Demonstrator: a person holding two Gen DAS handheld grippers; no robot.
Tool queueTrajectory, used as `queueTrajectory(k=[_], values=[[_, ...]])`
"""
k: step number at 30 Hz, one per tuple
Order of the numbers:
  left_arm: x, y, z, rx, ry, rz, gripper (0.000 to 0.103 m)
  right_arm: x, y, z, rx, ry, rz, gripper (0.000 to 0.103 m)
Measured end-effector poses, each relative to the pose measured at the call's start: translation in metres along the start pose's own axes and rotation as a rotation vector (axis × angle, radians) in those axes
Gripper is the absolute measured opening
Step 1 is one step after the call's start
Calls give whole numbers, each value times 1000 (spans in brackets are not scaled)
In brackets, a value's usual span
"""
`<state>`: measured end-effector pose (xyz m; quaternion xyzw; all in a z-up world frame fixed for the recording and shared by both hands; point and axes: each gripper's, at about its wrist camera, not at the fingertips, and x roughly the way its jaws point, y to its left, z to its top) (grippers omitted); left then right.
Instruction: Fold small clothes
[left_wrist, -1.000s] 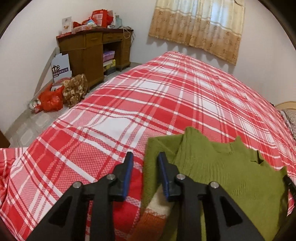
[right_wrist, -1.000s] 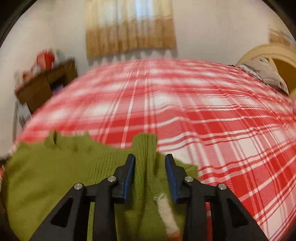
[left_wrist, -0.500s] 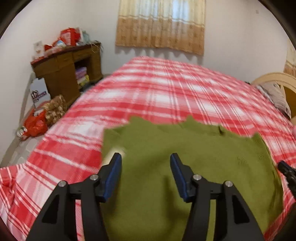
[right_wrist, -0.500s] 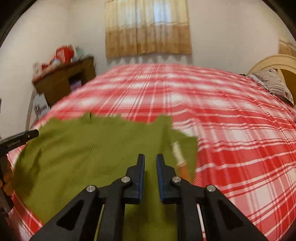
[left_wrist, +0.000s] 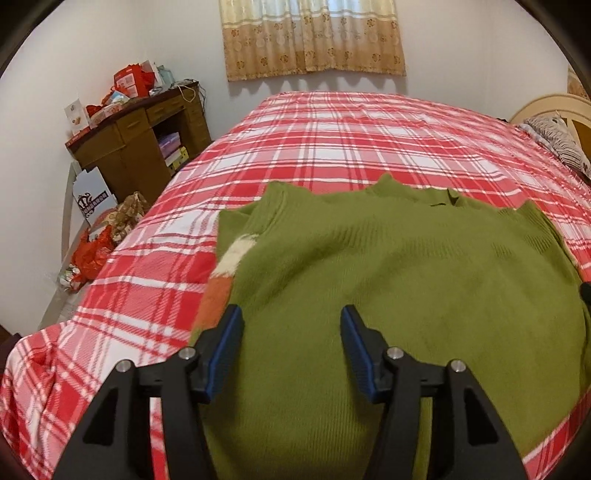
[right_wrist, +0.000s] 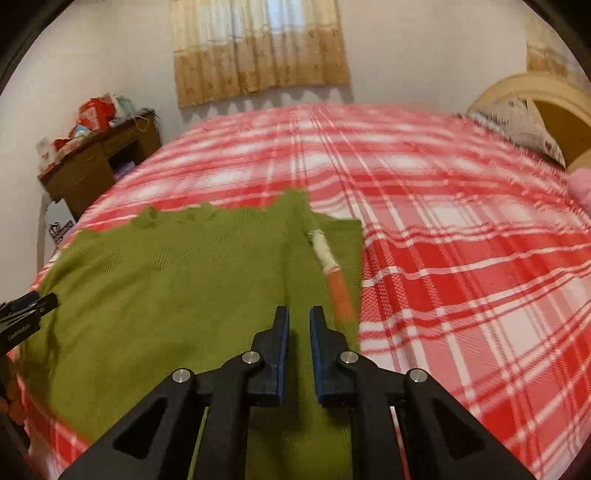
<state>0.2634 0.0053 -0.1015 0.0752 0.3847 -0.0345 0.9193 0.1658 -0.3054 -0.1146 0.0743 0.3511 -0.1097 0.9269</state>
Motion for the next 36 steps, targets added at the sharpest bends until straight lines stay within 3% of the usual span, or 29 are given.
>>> queueTrajectory(k=[2,5,10,13,17,23,36], values=[[-7,0,-6,-8,0,22,68,-21,15,-10,-30,-17,42,10],[-18,-3,-17,-12,2,18,68,-36,36,-26,-77,-13,85,10],[-34,-11,-37,21,-6,59,77,-34,59,-50,-114,26,96,10],[-37,-12,-48,48,-14,83,86,-21,58,-65,-117,59,60,10],[-25,-5,-58,17,34,95,90,-21,46,-74,-61,22,118,11],[-29,4,-71,-14,3,114,102,-22,41,-78,-48,-9,140,12],[-47,34,-79,-134,28,109,103,-23,48,-78,-83,-17,97,13]])
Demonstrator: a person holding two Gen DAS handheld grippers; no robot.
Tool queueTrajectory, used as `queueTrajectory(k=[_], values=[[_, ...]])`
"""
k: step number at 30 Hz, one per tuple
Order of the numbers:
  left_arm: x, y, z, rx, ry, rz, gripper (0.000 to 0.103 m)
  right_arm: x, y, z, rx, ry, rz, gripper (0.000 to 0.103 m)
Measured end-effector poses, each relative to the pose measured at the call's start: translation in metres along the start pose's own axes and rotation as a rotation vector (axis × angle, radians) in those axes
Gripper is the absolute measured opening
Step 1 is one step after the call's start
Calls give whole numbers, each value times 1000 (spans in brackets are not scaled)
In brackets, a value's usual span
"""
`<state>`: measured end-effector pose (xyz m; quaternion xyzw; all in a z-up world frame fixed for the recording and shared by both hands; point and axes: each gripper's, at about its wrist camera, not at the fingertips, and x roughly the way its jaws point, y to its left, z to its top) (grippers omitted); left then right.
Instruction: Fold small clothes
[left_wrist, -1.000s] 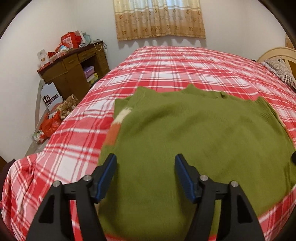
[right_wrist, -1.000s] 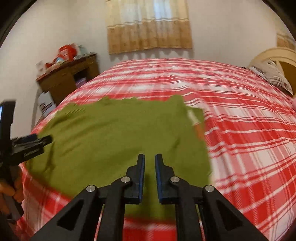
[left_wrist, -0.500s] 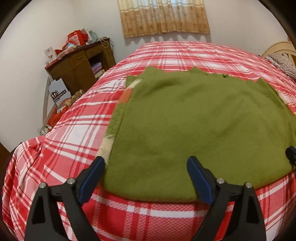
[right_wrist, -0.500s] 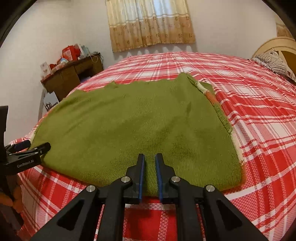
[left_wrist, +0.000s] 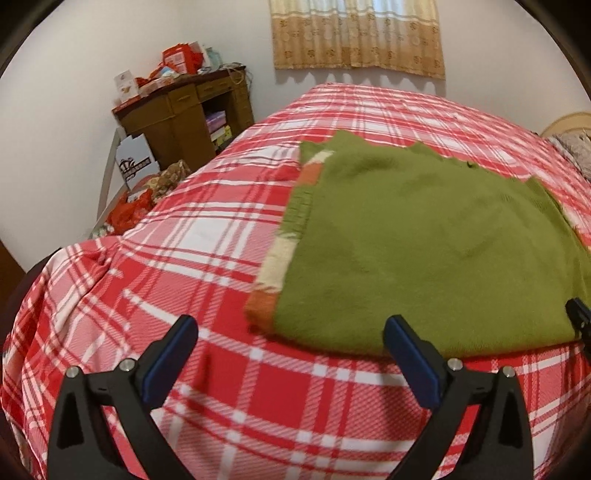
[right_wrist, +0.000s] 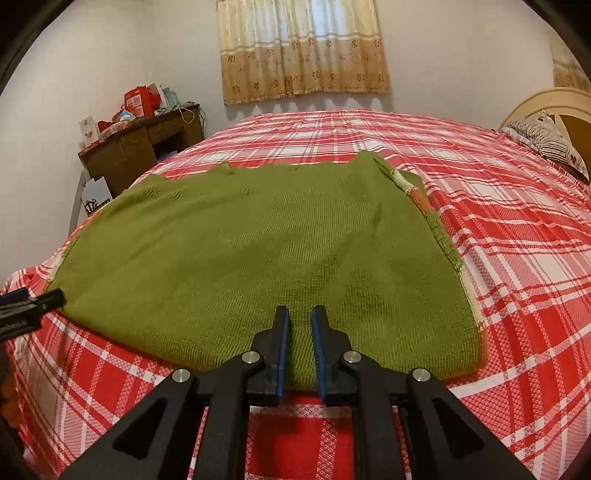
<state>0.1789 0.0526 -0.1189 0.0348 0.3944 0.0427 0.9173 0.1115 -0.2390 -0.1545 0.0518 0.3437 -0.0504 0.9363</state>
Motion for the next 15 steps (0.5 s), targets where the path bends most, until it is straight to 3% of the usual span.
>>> queueTrajectory(k=[4,9,12,15], values=[[-7,17,-2,-76,-25,-12,103,-5,14,8,-33,24,-69,13],[-1,31,-6,-178,-5,-74,103,-16,44,10,-46,-11,36,13],[11,31,-9,-224,44,-179,102,0,58,2,-116,35,29,13],[20,25,-9,-259,59,-286,102,0,53,-1,-95,17,55,13]])
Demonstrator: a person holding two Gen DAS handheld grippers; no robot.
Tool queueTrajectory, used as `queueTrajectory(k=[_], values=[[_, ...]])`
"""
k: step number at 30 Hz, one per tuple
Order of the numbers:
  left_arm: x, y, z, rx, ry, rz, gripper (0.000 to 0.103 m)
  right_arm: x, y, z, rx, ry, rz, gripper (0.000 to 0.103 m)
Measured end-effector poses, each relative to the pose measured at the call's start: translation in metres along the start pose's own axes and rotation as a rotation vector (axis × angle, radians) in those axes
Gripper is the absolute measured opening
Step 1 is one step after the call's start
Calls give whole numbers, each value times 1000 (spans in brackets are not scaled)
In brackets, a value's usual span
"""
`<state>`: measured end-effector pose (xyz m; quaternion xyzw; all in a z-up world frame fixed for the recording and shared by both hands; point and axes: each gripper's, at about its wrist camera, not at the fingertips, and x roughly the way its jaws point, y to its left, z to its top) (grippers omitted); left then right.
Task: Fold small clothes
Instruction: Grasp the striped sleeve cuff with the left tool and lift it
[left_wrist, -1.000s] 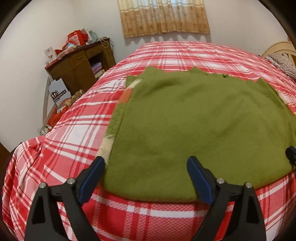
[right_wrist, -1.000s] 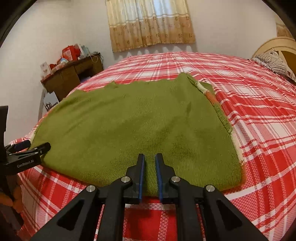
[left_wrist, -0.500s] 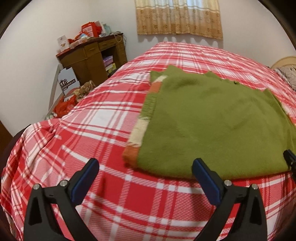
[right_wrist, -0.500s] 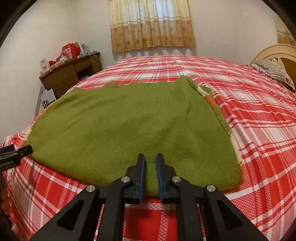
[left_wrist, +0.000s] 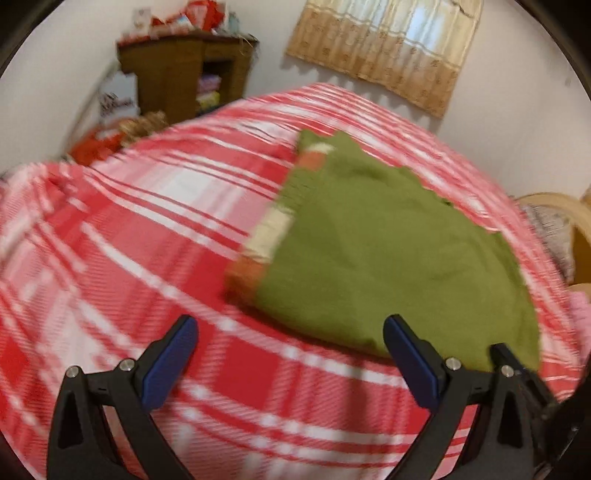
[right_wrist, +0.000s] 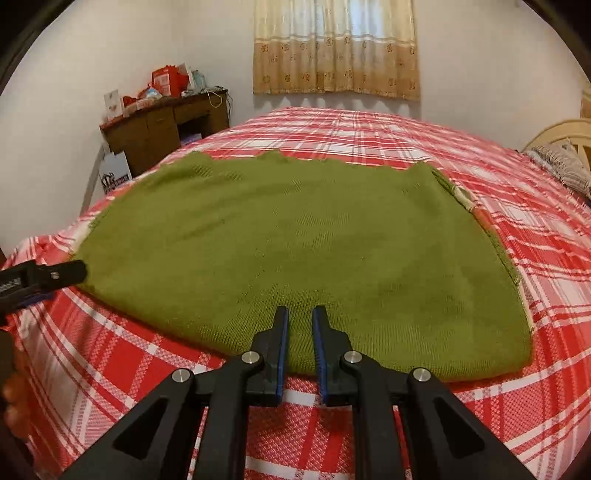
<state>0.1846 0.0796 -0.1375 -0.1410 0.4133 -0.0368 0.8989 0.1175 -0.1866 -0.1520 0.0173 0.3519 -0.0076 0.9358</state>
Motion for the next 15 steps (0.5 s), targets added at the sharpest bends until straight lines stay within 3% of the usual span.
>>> queueTrajectory(k=[3,6,8,10,13,15], values=[[7,-6,9,-17,-30,-62,100,0,-8,-2,29,-11,35,14],[11,-8,20,-82,-45,-146,87,0,-8,-3,31,-19,38,14],[16,-11,26,-99,-52,-187,53,1,-7,-2,27,-23,34,14],[17,-12,30,-94,-73,-190,32,2,-6,-3,22,-26,30,14],[17,-7,30,-105,-101,-190,31,2,-6,-4,23,-30,33,14],[22,0,27,-149,-73,-169,41,2,-6,-5,29,-33,39,14]])
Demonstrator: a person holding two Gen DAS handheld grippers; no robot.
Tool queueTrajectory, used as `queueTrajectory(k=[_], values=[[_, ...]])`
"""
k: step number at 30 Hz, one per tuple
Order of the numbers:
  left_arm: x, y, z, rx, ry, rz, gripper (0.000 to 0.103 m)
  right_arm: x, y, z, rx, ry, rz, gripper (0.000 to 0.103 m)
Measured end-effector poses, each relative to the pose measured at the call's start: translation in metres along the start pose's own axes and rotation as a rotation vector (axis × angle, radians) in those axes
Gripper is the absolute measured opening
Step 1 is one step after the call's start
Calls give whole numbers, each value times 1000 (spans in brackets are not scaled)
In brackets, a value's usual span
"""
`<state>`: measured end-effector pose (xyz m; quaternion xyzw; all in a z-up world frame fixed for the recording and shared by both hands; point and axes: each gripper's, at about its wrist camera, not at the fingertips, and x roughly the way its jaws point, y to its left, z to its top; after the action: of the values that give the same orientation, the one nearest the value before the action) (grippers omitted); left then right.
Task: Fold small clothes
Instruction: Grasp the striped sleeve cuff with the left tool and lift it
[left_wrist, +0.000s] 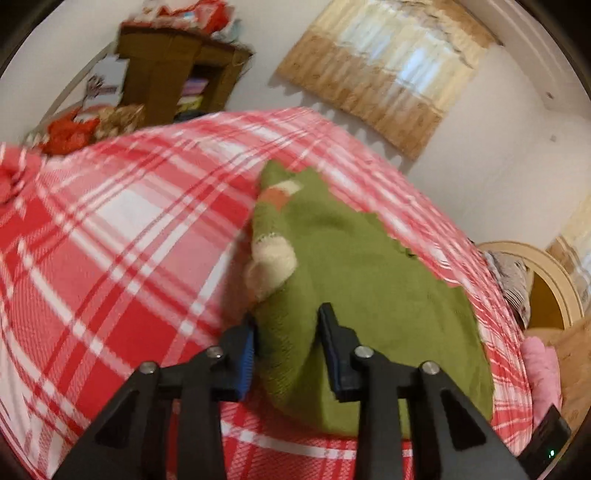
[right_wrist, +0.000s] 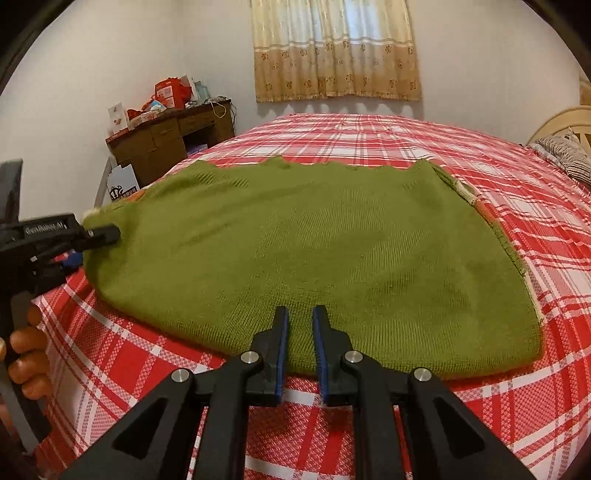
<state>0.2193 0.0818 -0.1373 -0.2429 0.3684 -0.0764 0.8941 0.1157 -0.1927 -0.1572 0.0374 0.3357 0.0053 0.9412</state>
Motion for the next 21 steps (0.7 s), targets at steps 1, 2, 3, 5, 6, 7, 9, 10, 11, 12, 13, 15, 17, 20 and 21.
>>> queueTrajectory(k=[1,2,3,5,6,7,9,10,11,12,13,15,17,20,21], values=[[4,4,-1,-21,14,2,44,0,0,0,3,-1,3,14],[4,8,-3,-37,8,-12,44,-1,0,-2,4,-2,6,14],[3,8,-4,-44,0,-18,44,-1,0,-3,6,-2,7,14],[3,5,-2,-45,-1,-23,55,0,0,-3,7,-3,9,14],[4,4,0,-45,-4,-24,56,-1,-1,-3,7,-3,9,14],[5,2,3,-50,-9,-18,56,-1,-1,-3,7,-2,8,14],[9,2,9,-77,-14,-13,54,-1,-3,-3,9,3,9,14],[11,3,11,-86,-12,-18,51,0,-3,-2,10,10,8,14],[13,3,12,-85,-4,-20,29,1,-3,0,10,25,5,14],[15,3,13,-70,7,-13,26,1,-3,4,10,40,-2,14],[15,2,11,-53,11,-5,26,0,-2,10,18,51,-6,14],[11,2,7,-19,-1,8,26,-4,3,21,53,22,54,14],[10,4,4,-3,-5,18,26,-5,15,29,42,6,83,14],[9,5,6,-6,-6,26,32,8,33,31,-11,18,104,14],[9,6,7,-8,-8,30,33,20,38,26,-26,58,101,14]])
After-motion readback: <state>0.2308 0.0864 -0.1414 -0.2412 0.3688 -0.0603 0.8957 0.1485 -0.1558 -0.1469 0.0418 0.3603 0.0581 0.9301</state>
